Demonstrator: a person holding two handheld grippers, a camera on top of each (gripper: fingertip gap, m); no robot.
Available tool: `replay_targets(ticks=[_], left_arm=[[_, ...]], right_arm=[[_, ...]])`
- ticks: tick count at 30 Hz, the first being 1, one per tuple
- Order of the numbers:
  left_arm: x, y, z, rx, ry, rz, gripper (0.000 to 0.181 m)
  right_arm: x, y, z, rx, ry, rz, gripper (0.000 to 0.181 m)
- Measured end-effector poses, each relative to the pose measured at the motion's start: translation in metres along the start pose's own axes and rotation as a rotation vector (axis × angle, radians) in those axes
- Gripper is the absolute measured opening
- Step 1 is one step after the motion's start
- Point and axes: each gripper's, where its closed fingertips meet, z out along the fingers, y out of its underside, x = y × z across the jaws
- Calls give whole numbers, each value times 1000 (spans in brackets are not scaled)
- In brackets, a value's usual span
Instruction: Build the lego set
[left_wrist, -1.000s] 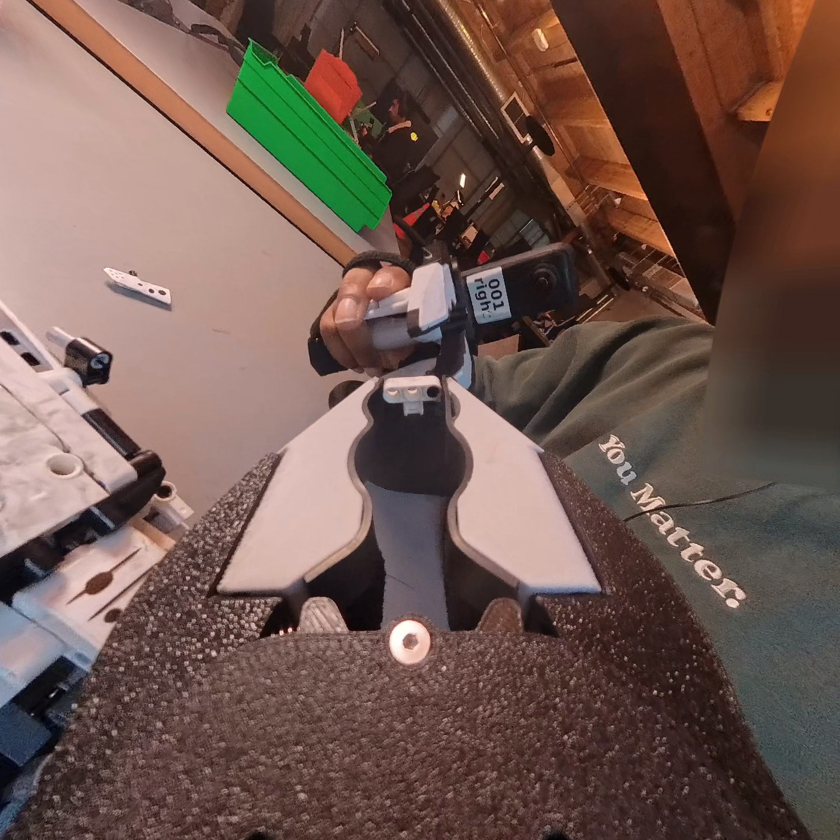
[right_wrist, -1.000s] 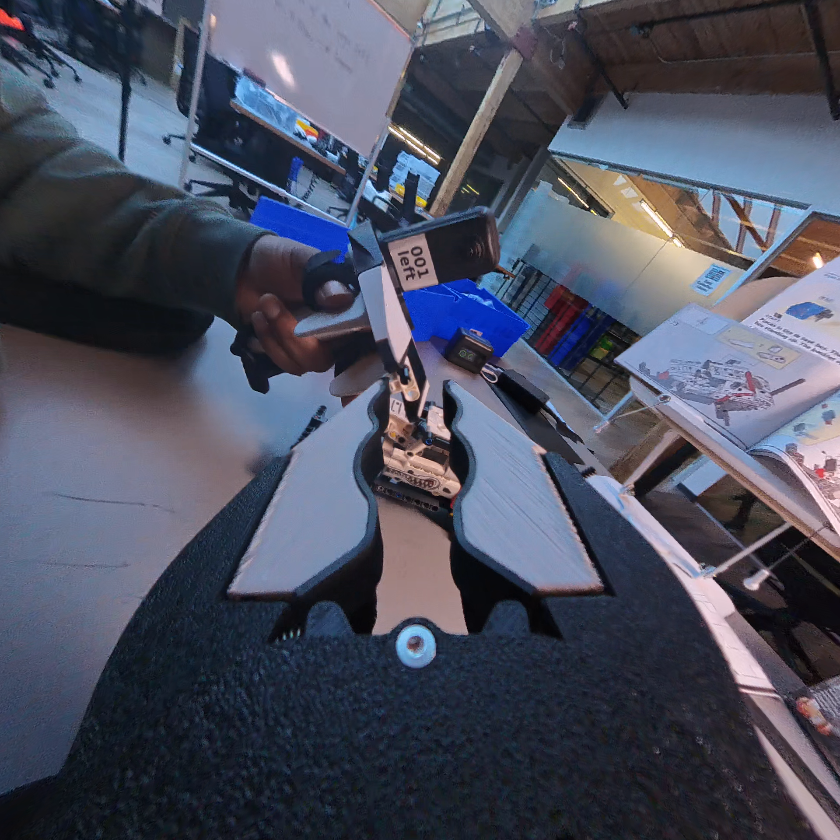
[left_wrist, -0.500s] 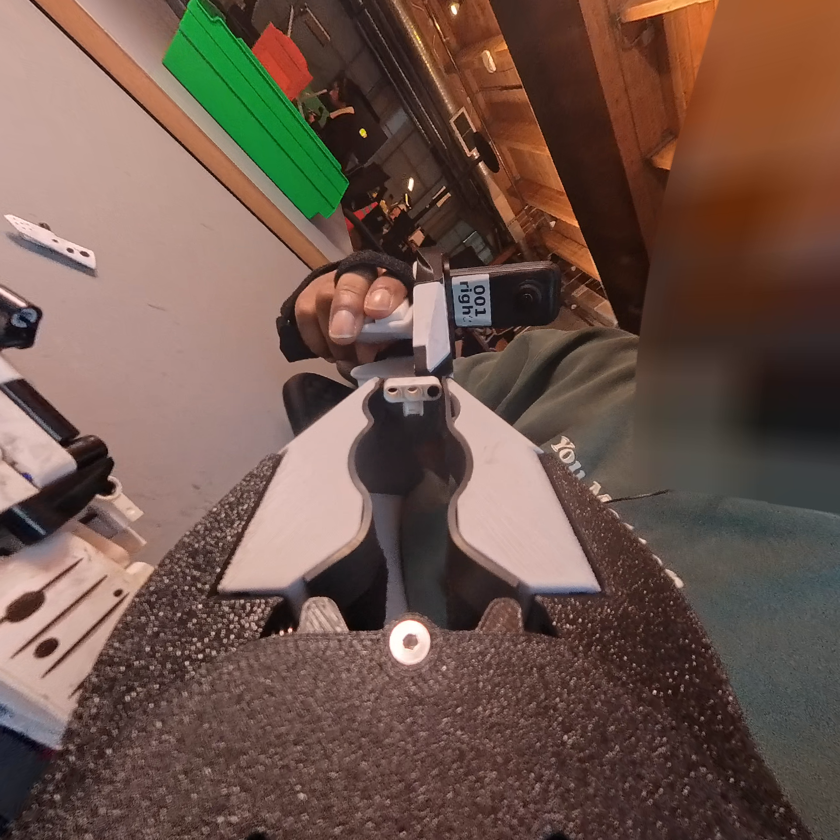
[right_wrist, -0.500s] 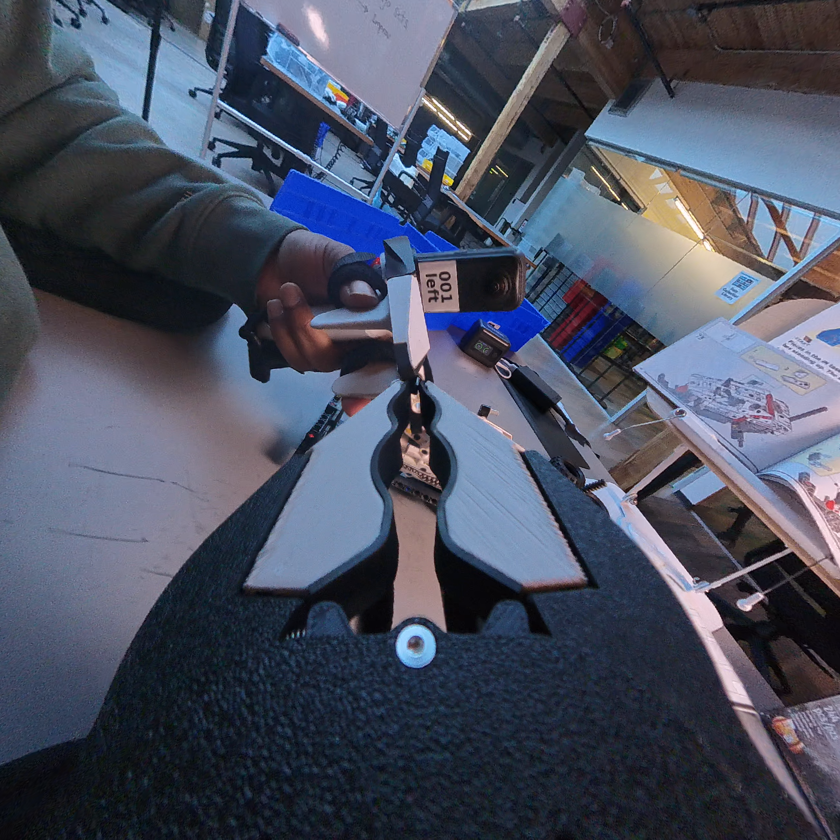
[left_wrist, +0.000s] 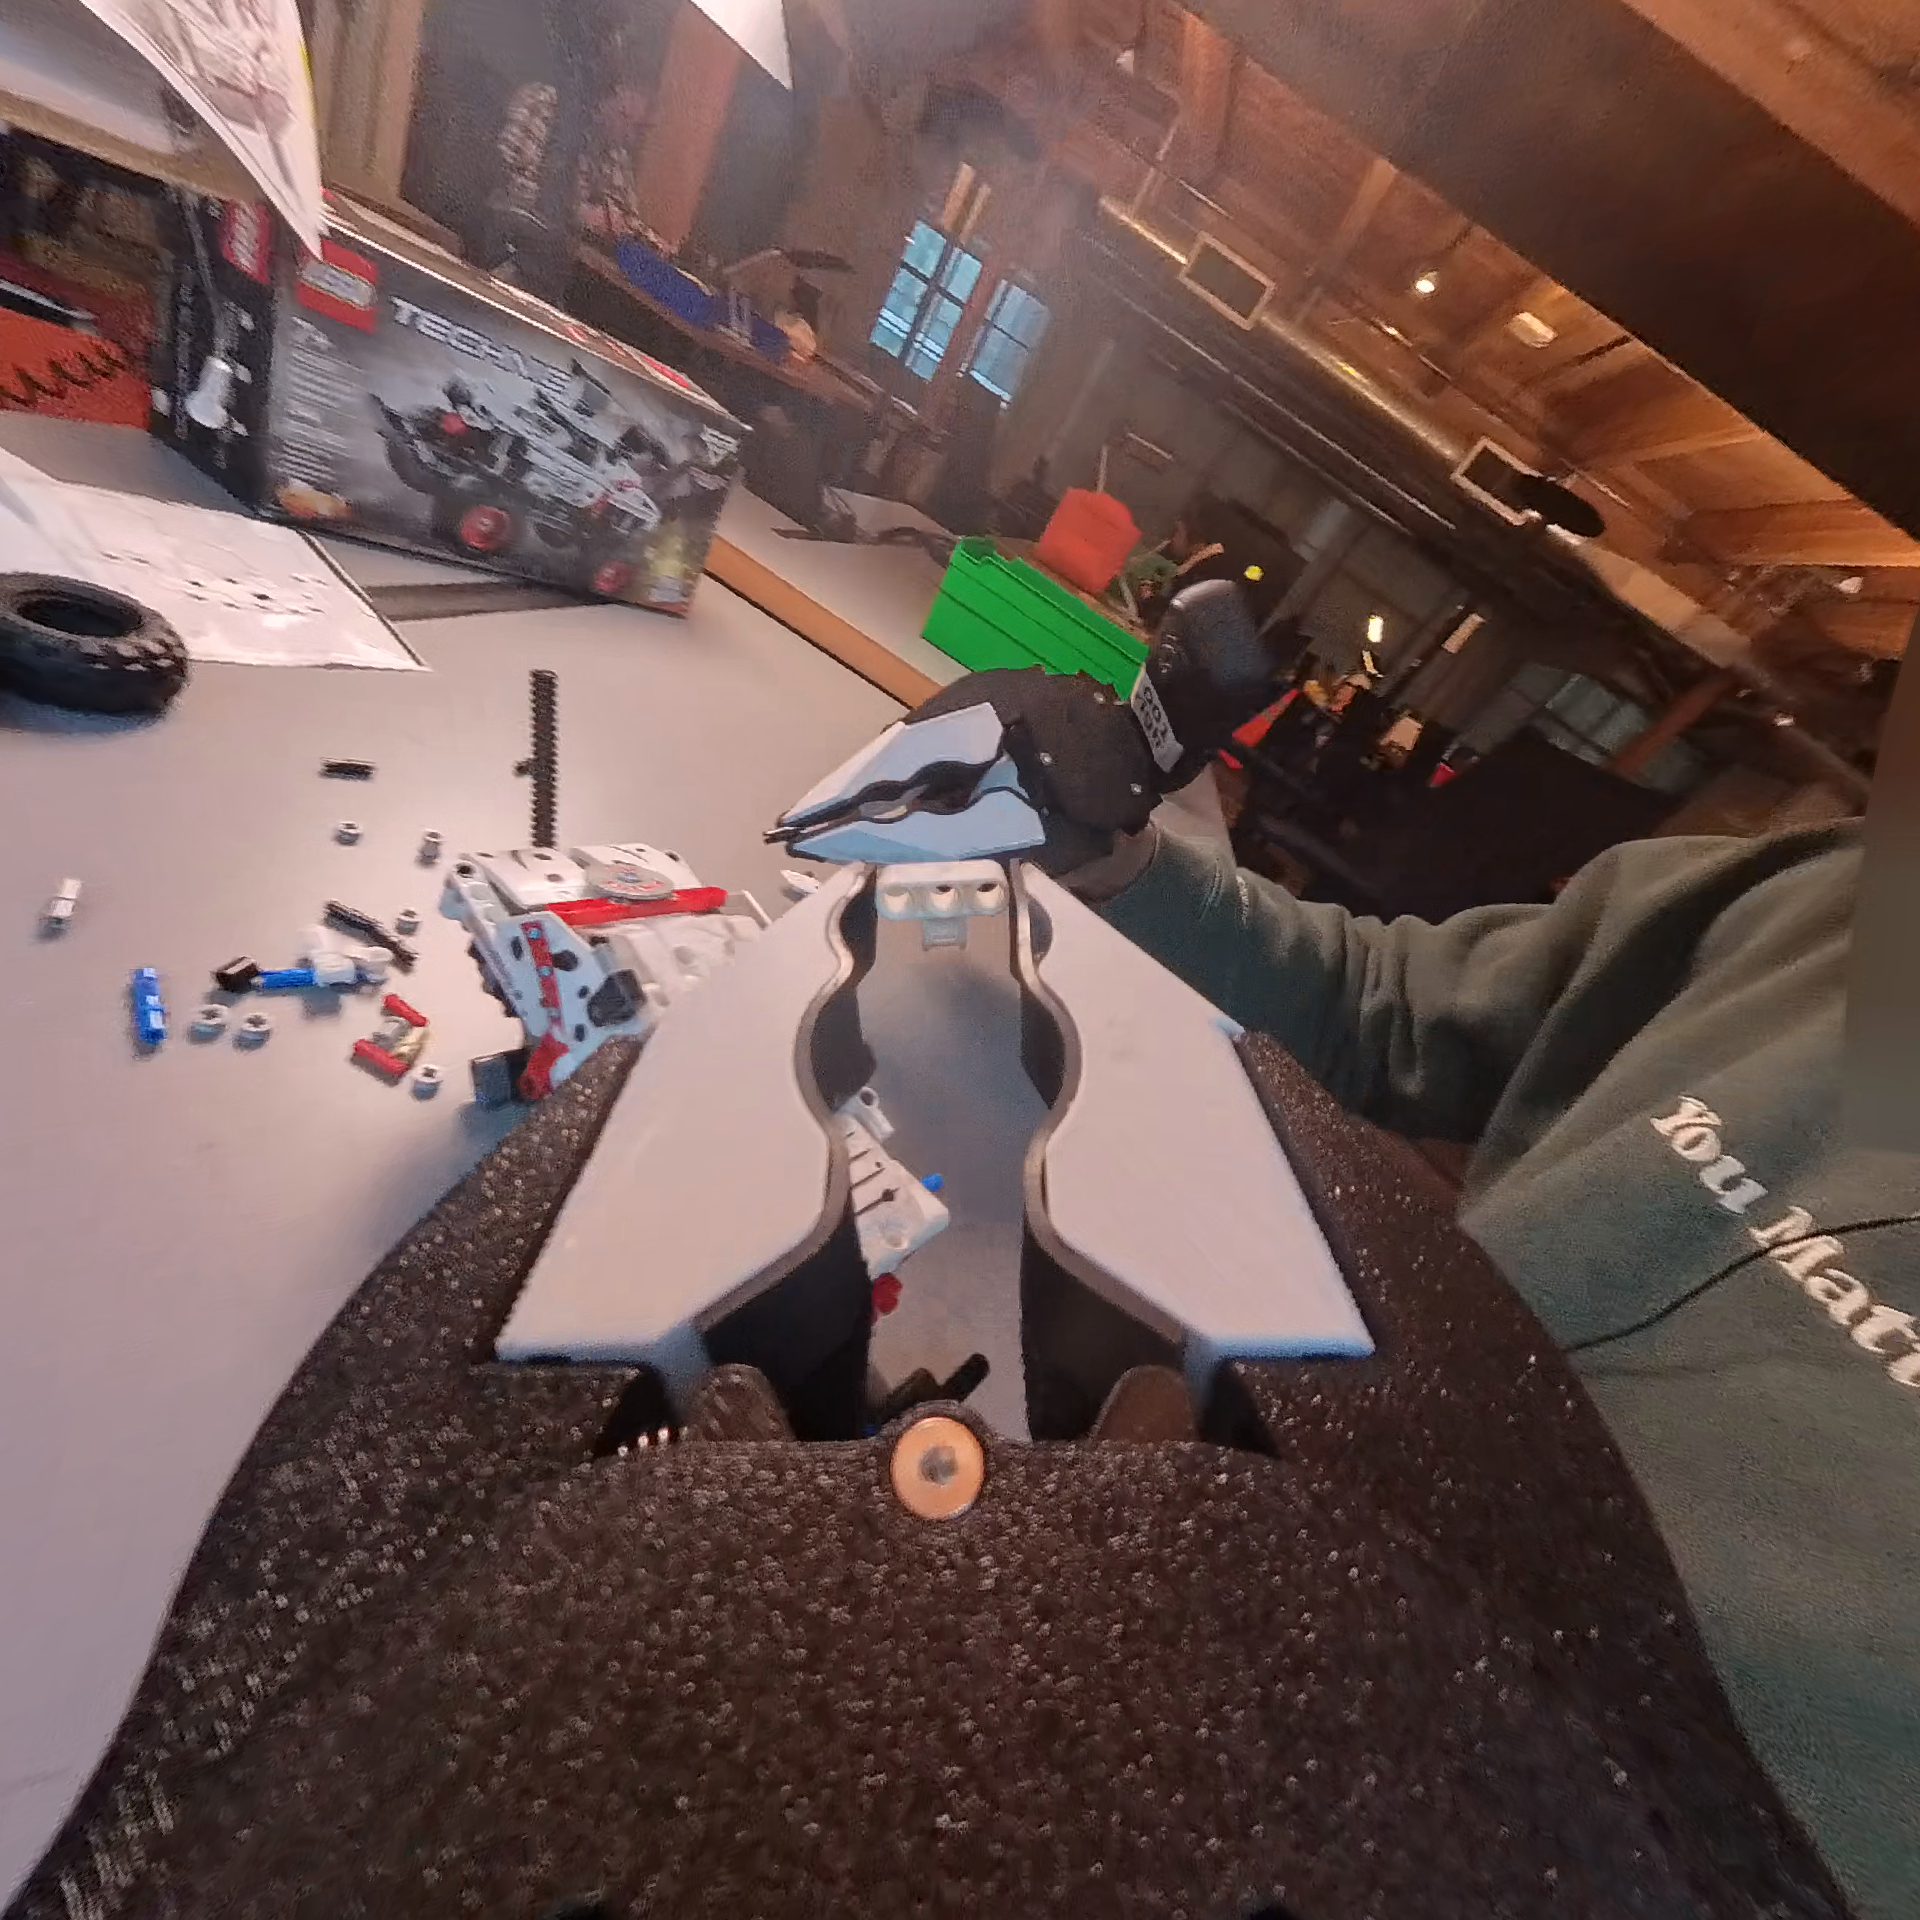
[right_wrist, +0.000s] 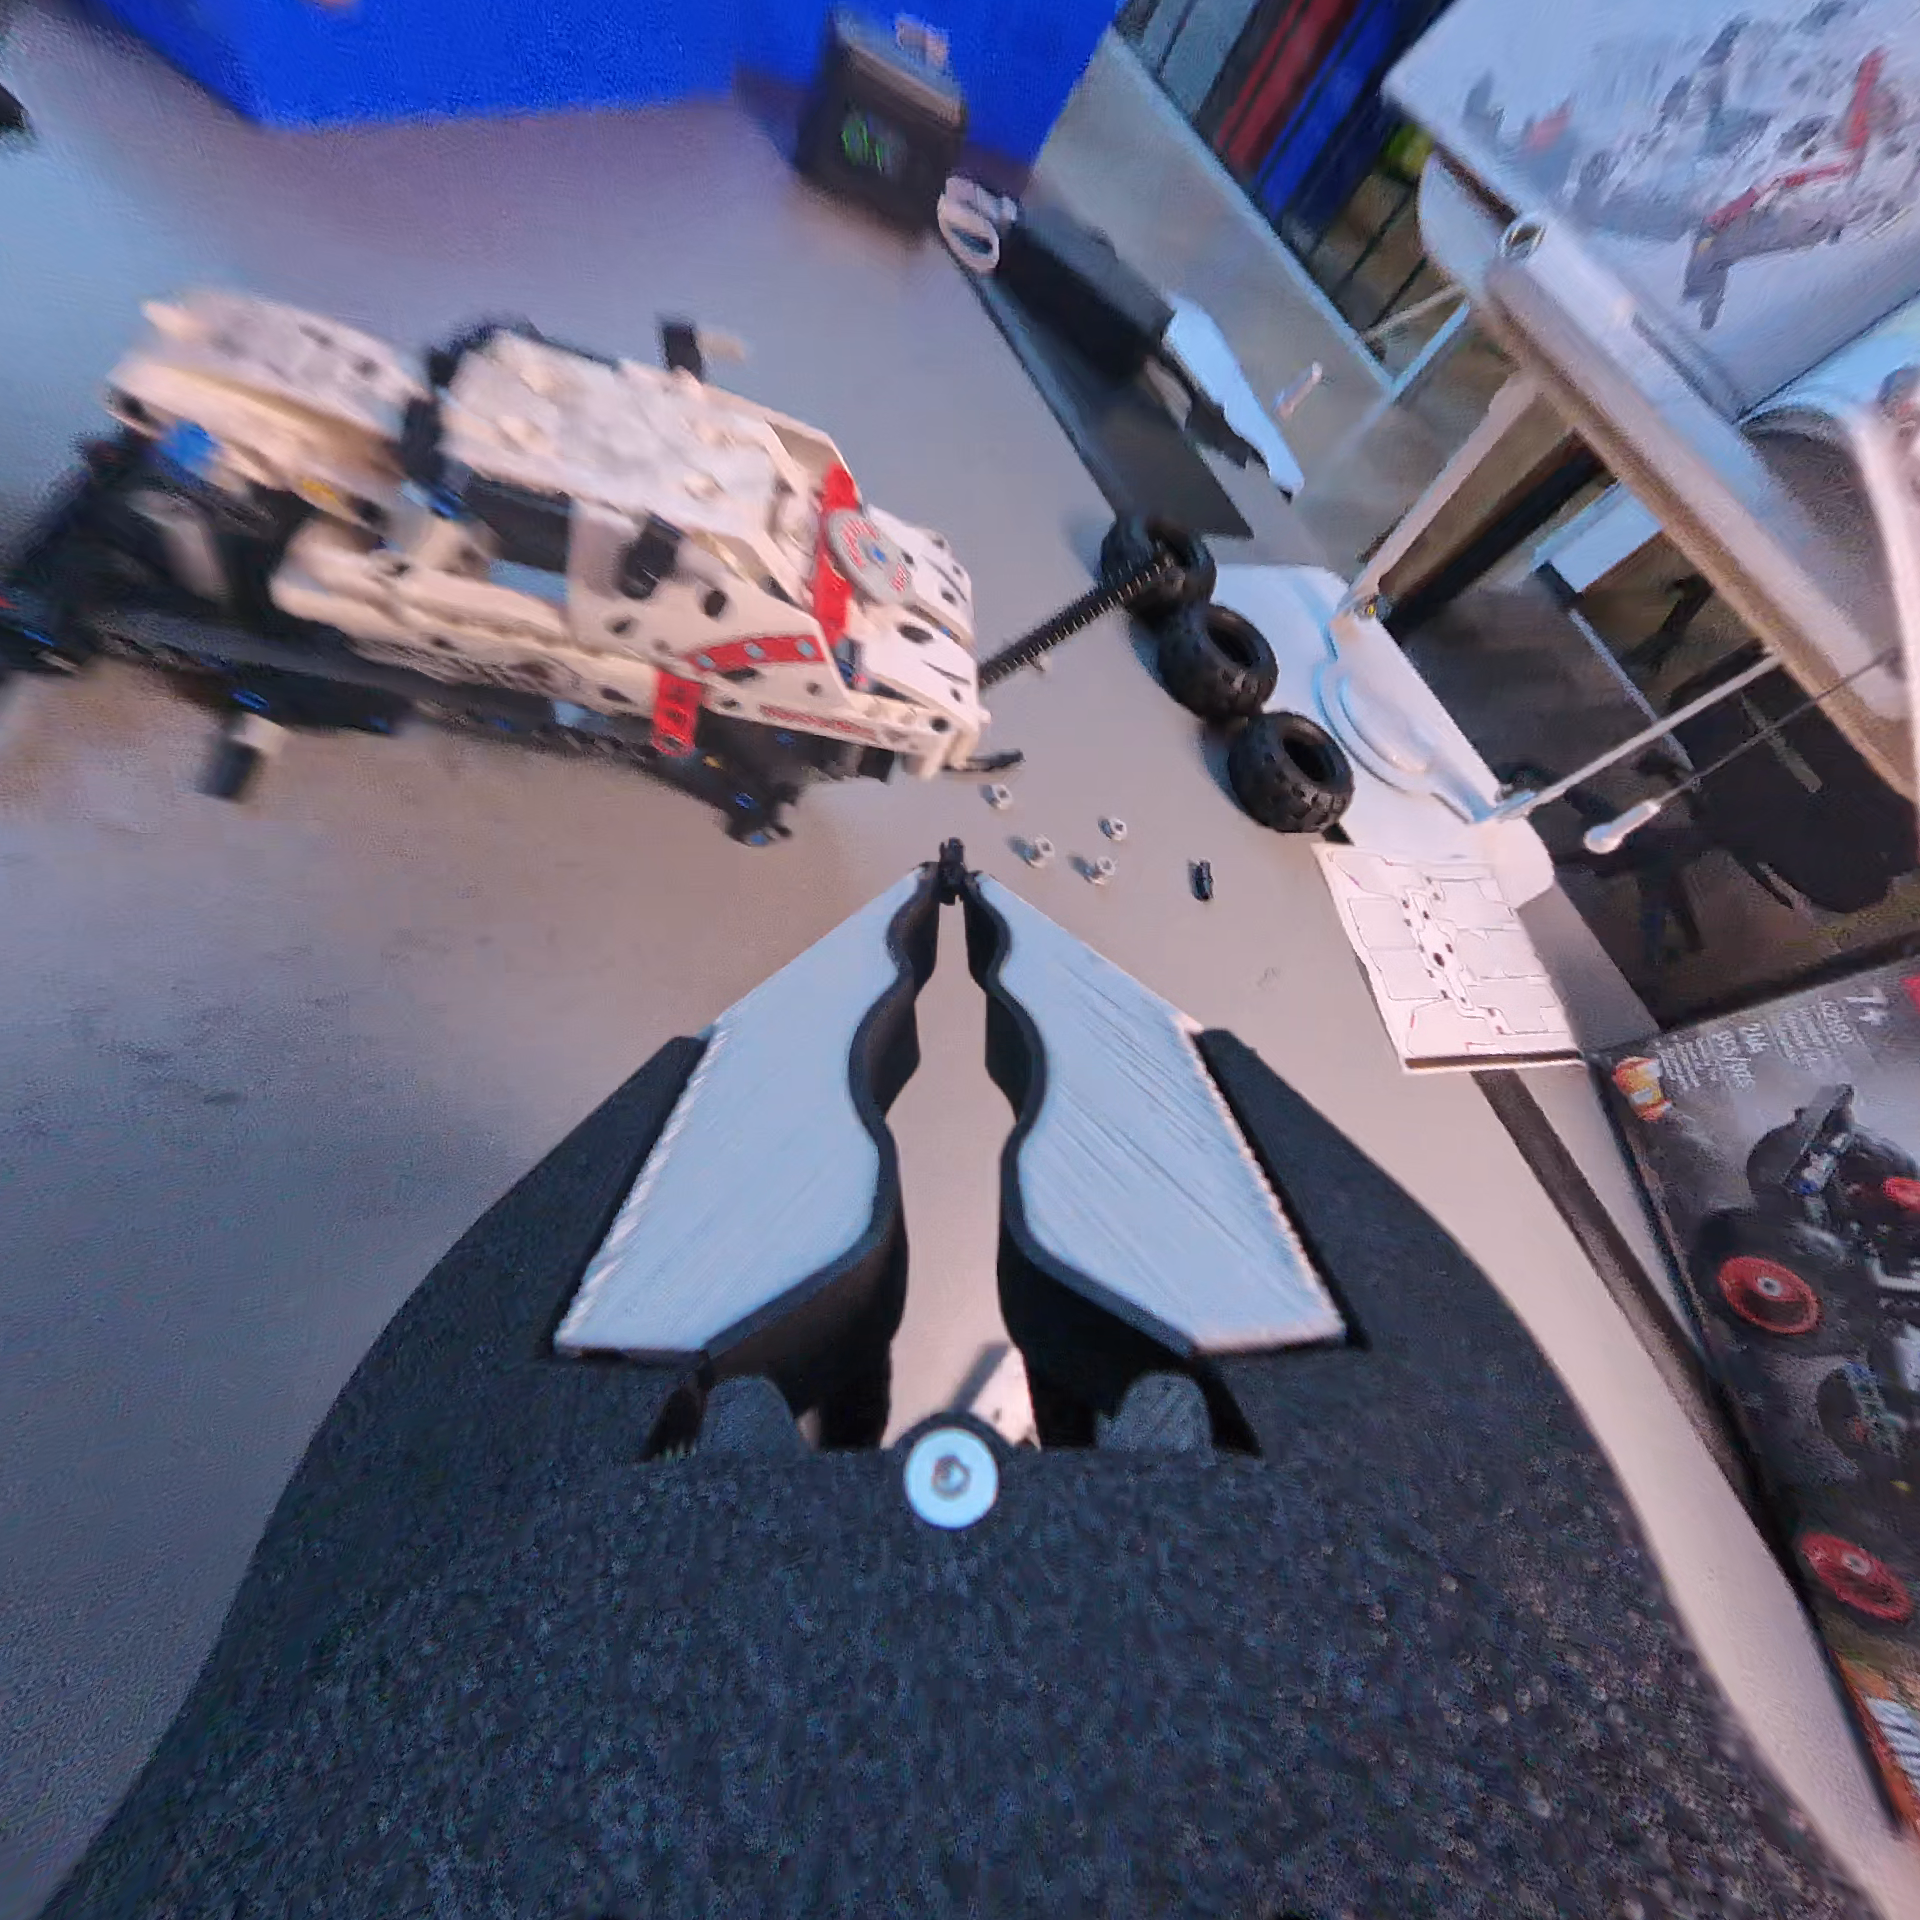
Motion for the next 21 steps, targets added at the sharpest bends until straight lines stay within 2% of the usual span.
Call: replay_targets(ticks=[2,5,9,12,15,18,21], left_arm=[[-7,-5,-6,-16,-97,78,22],[-14,-15,-28,-41,-271,208,22],[-23,-28,-82,-41,-504,306,23],[-33,-29,-128,-41,-637,298,23],[-54,-22,-178,-93,-805,268,23],[-80,-7,-233,-222,-1011,259,23],[-101,12,-272,-374,-1142,224,23]], right_arm=[[18,20,33,-130,-41,-39,3],[30,40,78,-219,-126,-97,4],[26,51,99,-277,-264,-33,18],[26,54,96,-296,-297,34,27],[35,44,79,-225,-268,117,31],[41,34,46,-140,-213,174,32],[37,43,10,-113,-171,212,31]])
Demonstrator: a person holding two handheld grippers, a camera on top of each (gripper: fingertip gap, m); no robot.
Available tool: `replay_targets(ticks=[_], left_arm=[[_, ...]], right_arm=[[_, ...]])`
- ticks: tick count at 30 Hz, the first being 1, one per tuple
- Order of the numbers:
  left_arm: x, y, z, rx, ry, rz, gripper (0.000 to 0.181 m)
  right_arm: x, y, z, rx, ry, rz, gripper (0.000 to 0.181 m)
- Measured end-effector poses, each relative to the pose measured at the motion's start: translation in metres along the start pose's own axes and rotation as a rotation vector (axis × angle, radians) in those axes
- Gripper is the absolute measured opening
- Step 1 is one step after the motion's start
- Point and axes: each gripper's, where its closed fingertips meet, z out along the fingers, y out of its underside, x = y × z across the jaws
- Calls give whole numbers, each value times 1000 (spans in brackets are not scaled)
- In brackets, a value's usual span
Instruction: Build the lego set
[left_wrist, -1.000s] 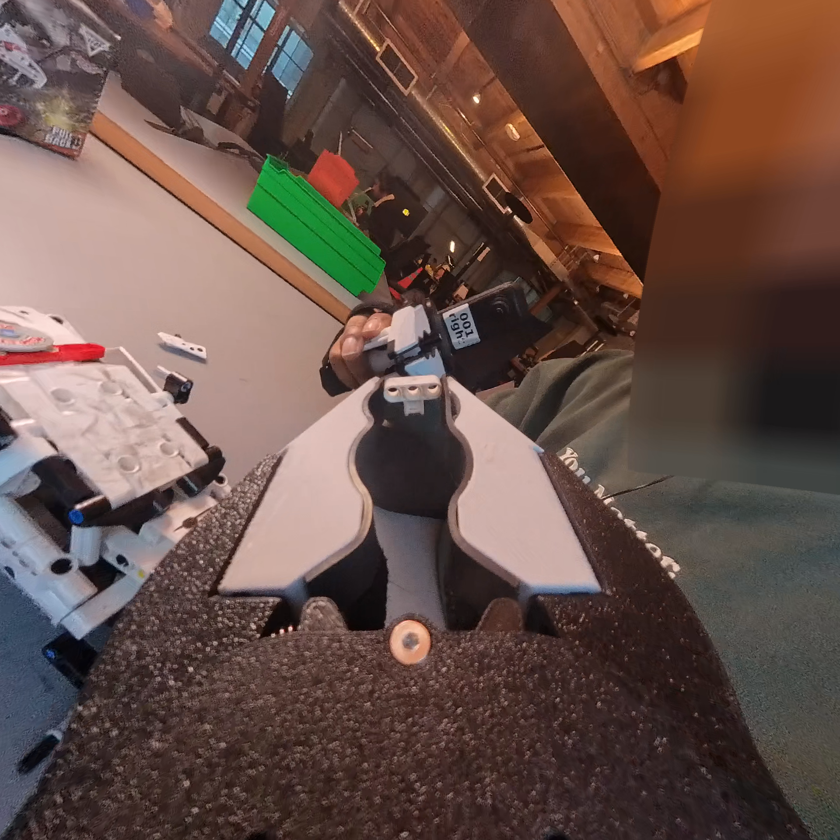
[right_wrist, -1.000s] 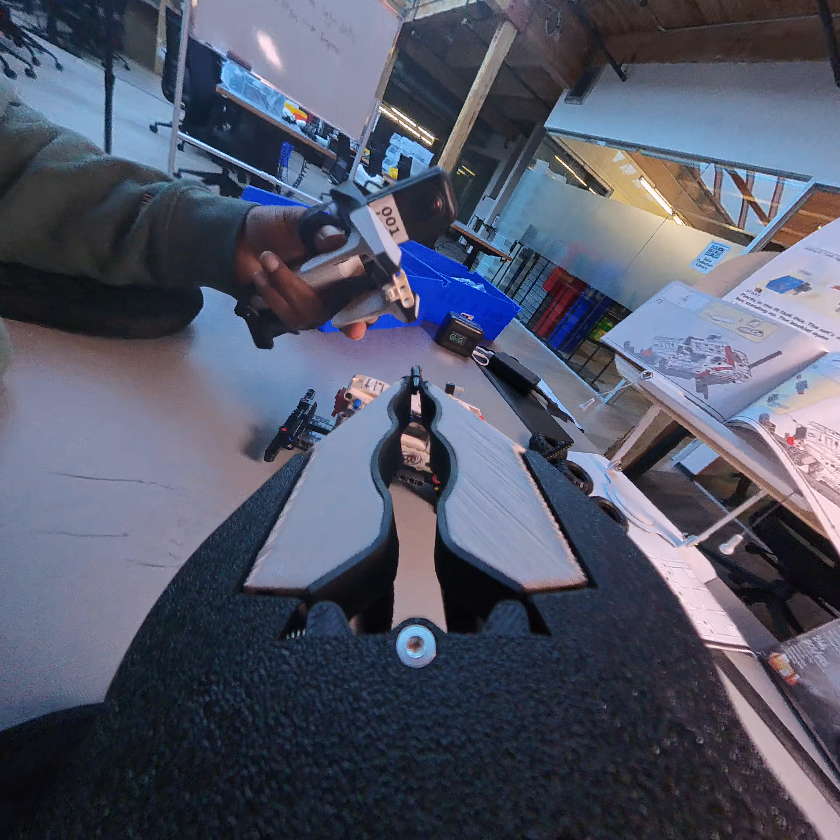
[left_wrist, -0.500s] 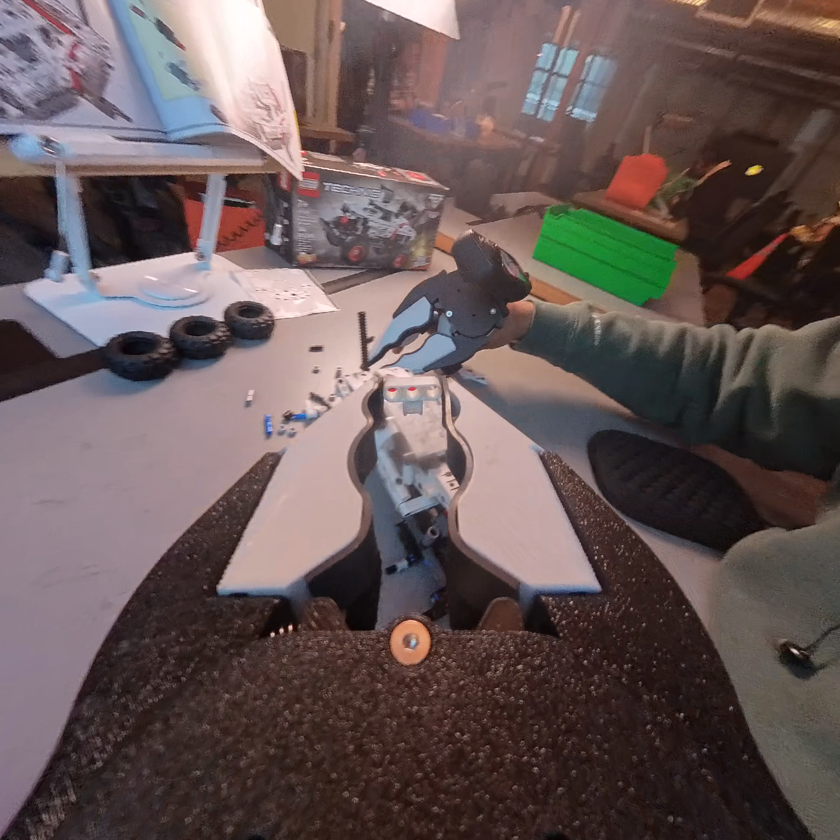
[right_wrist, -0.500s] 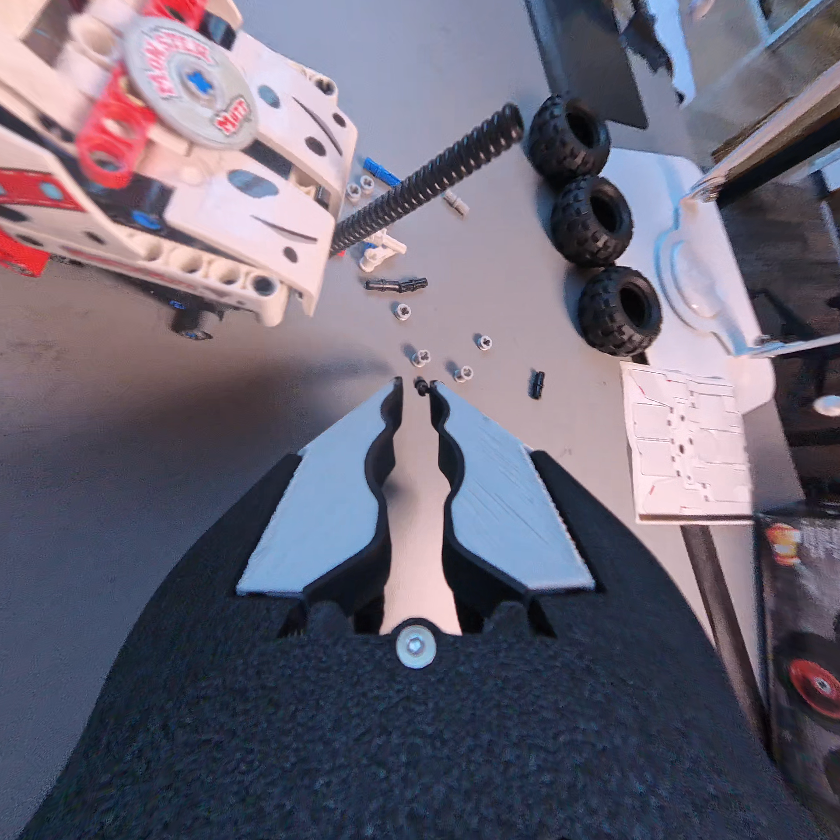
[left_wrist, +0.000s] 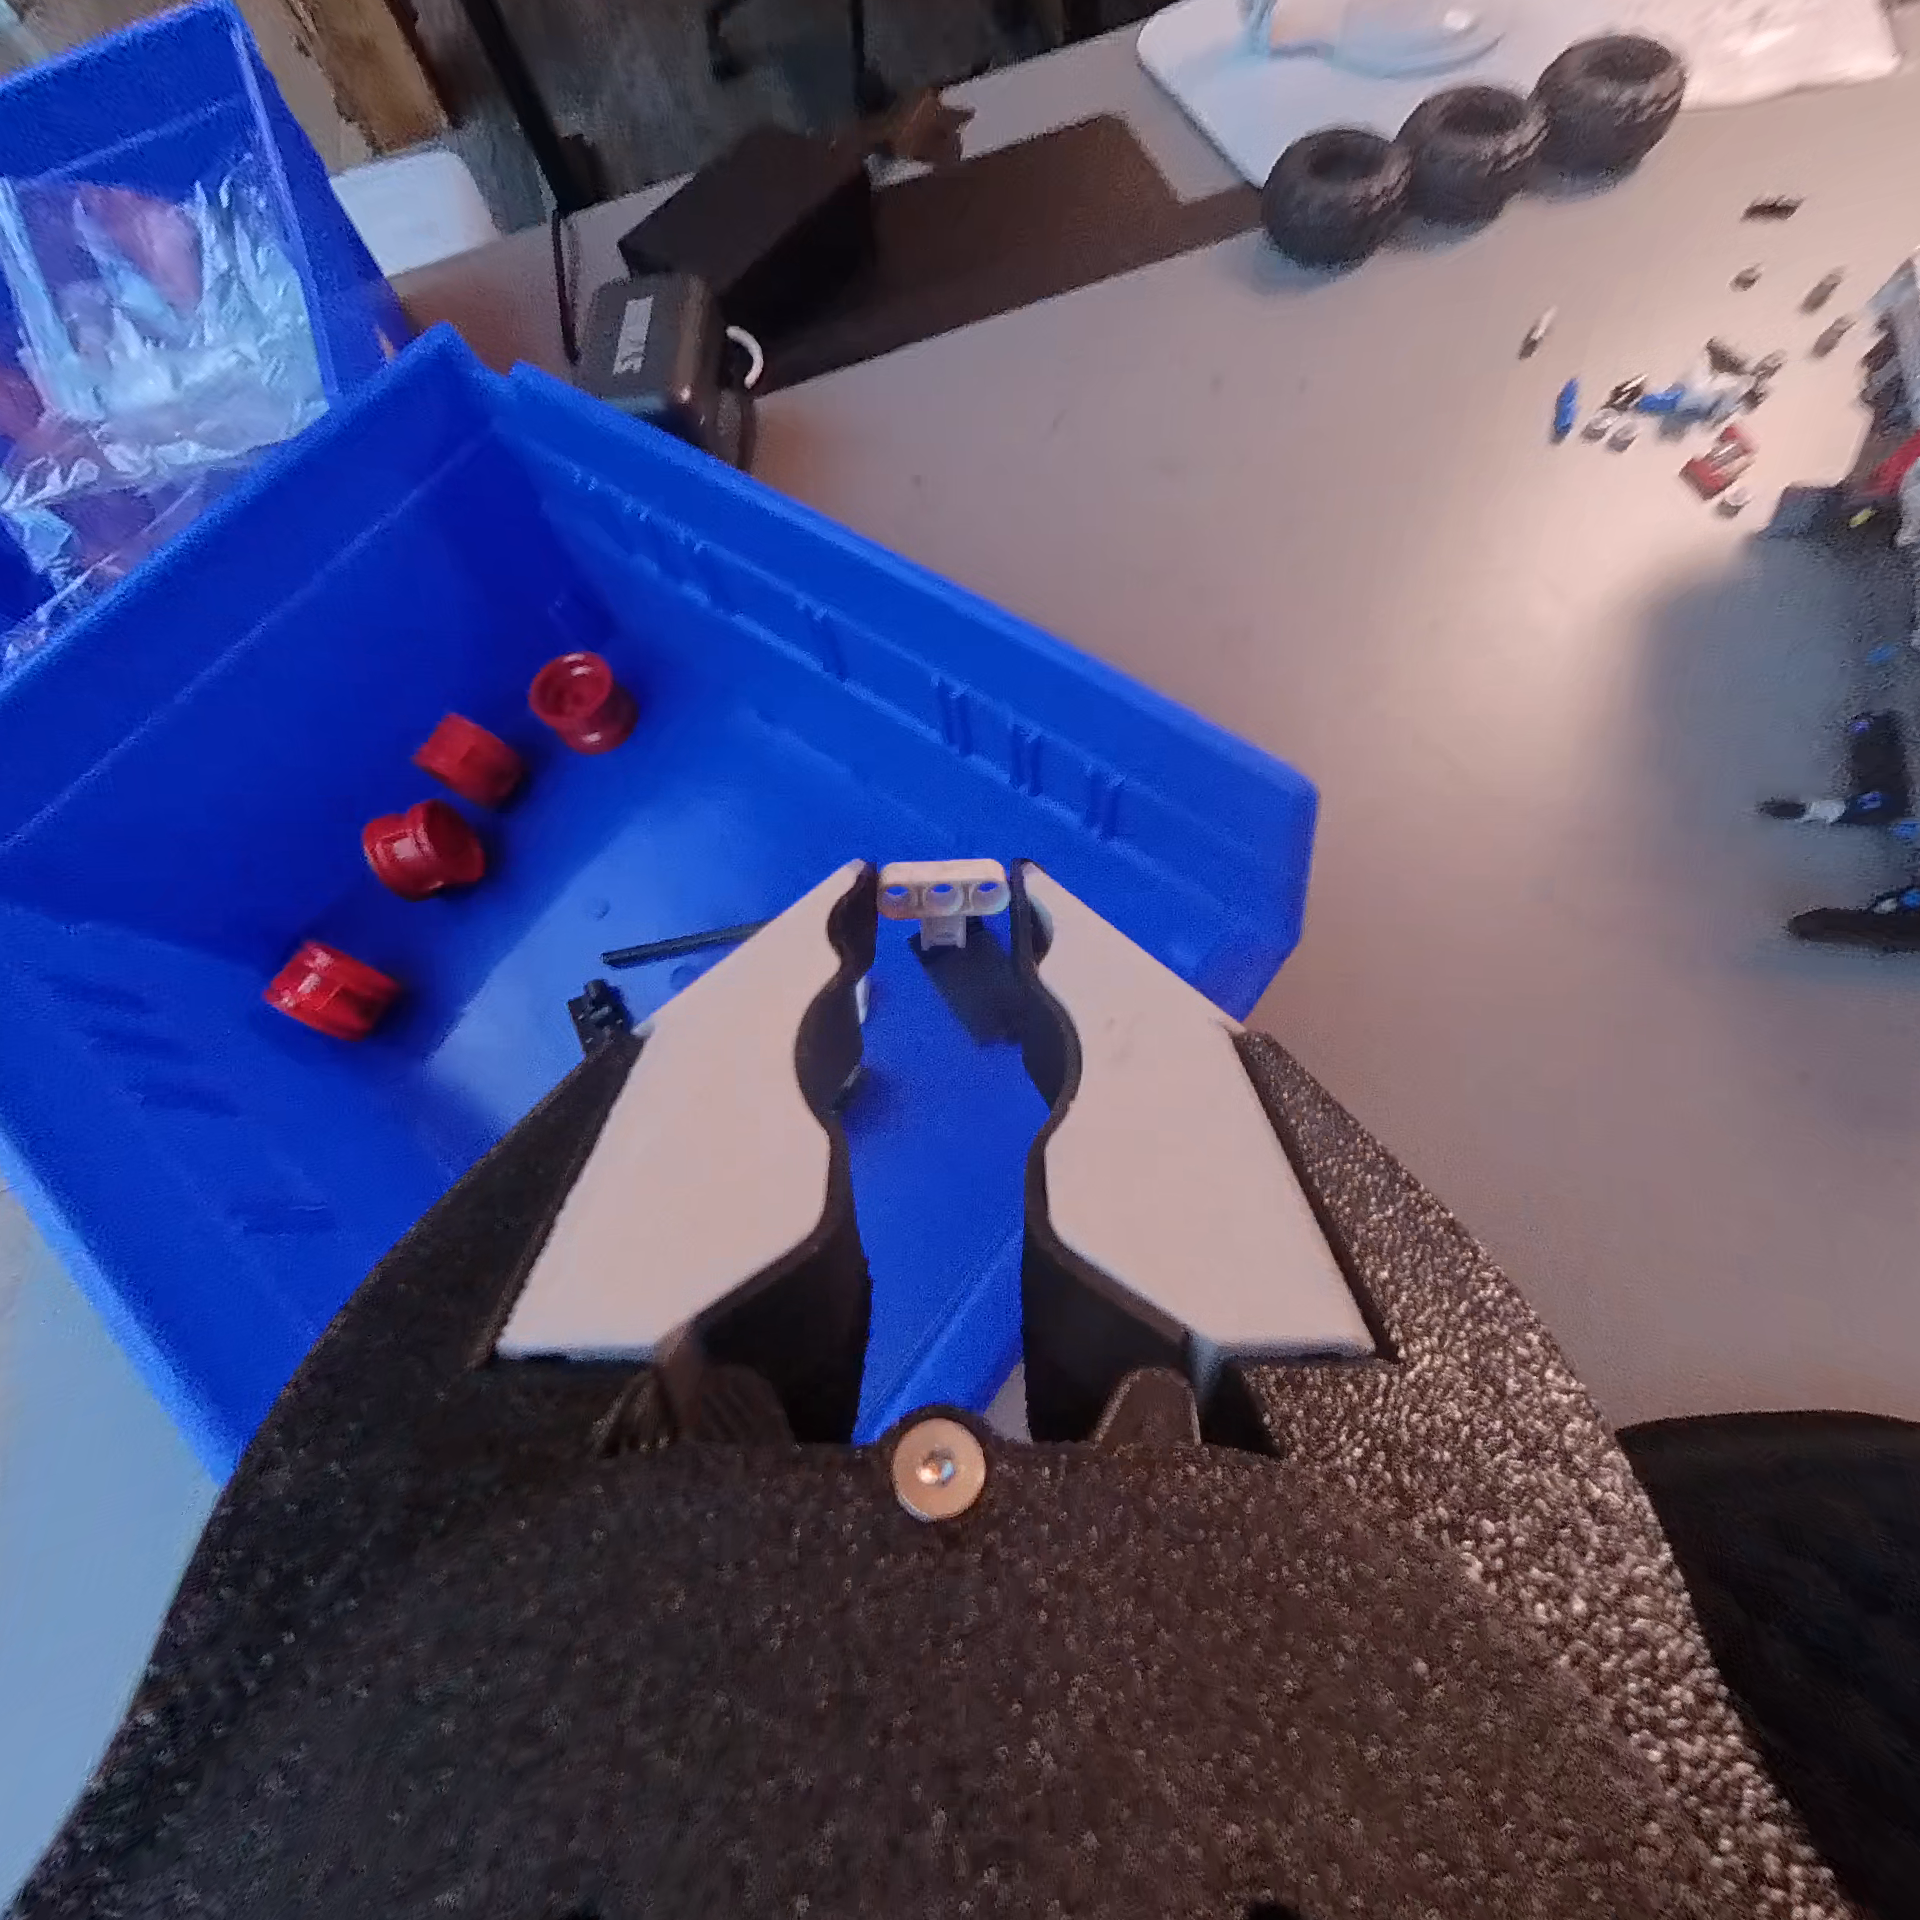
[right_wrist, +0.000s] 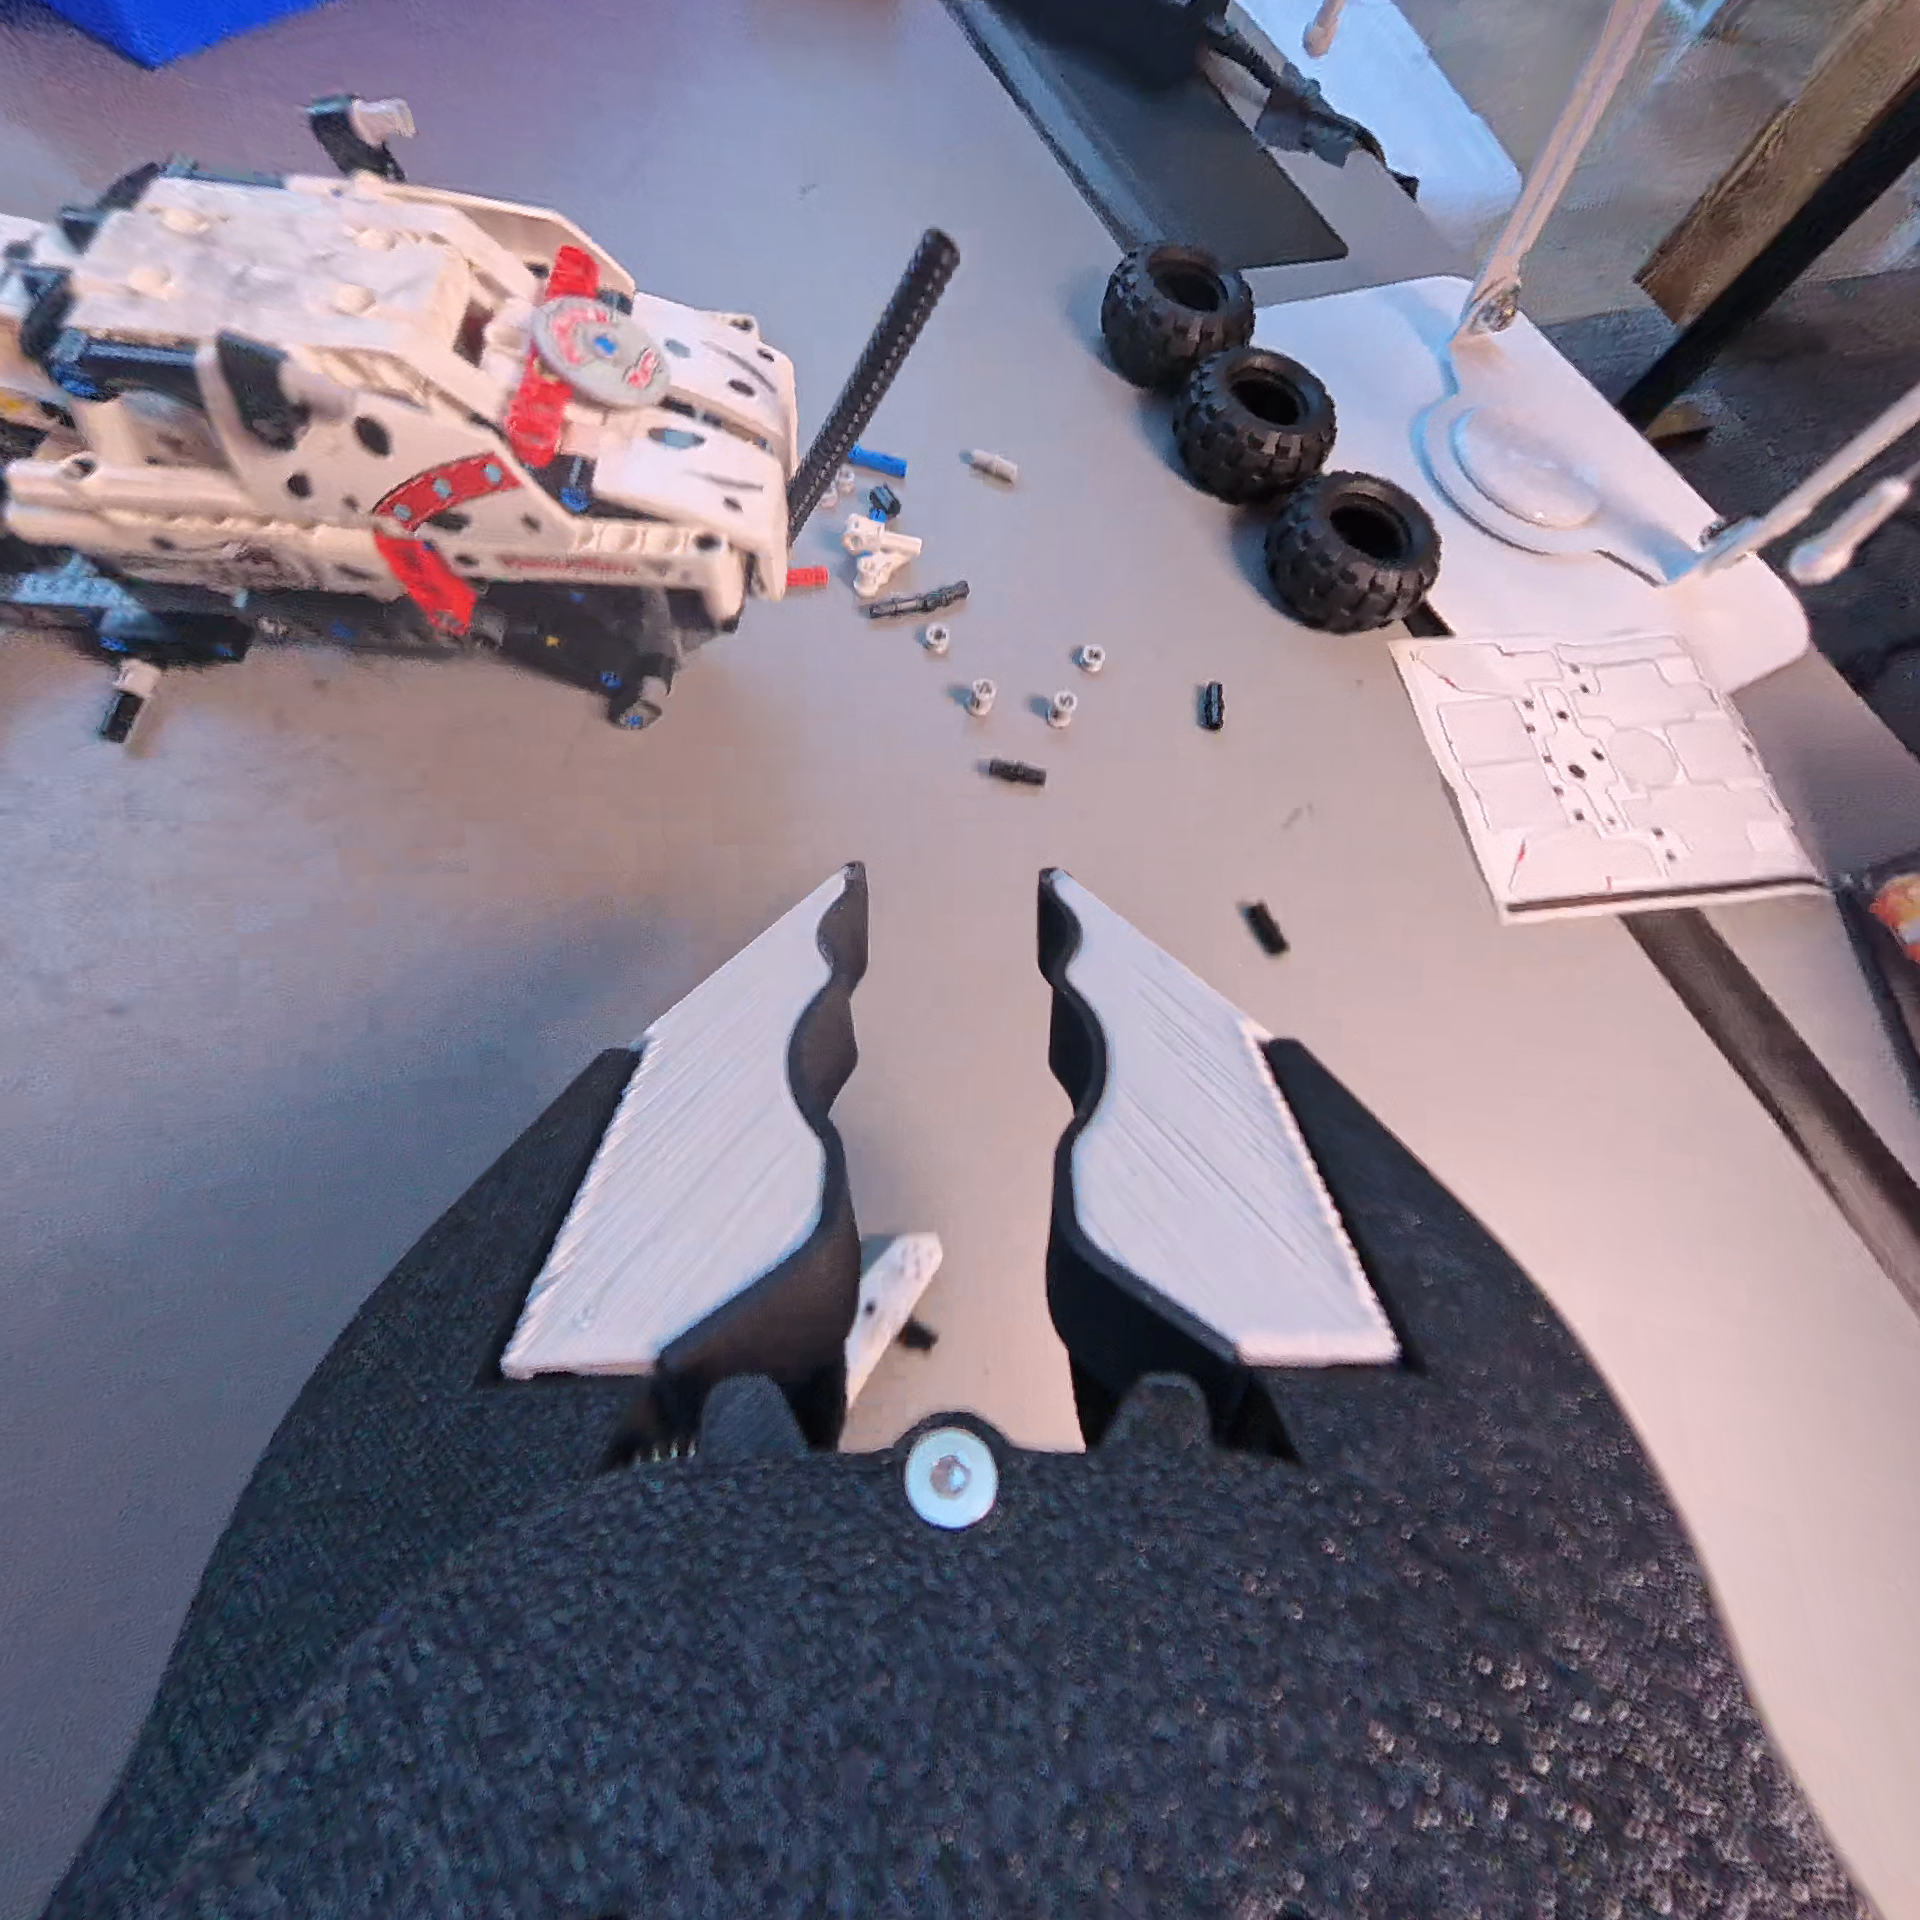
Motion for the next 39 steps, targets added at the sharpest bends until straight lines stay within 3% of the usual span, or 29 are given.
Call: replay_targets(ticks=[4,10,16,20,25,29,33,35,36,39], left_arm=[[-19,19,14,-106,-54,34,23],[-34,15,26,-138,-181,160,23],[-32,6,24,-127,-206,166,41],[-12,-13,11,-24,-177,151,45],[71,-67,-14,241,110,90,52],[154,-99,-24,362,383,130,52],[246,-109,-20,387,647,182,51],[292,-108,-20,377,800,177,49],[313,-106,-19,364,876,155,47],[359,-100,-15,294,1045,27,45]], right_arm=[[-6,40,-33,-41,71,30,31],[-4,67,-70,-31,145,123,34],[-9,76,-77,-48,125,147,41],[-15,82,-72,-80,90,157,43],[-27,93,-70,-150,38,169,43],[-22,91,-61,-166,72,185,40],[-27,91,-44,-211,62,223,34],[-29,88,-40,-235,85,184,16],[-28,87,-39,-236,109,156,16],[-43,54,-39,-63,116,-52,15]])
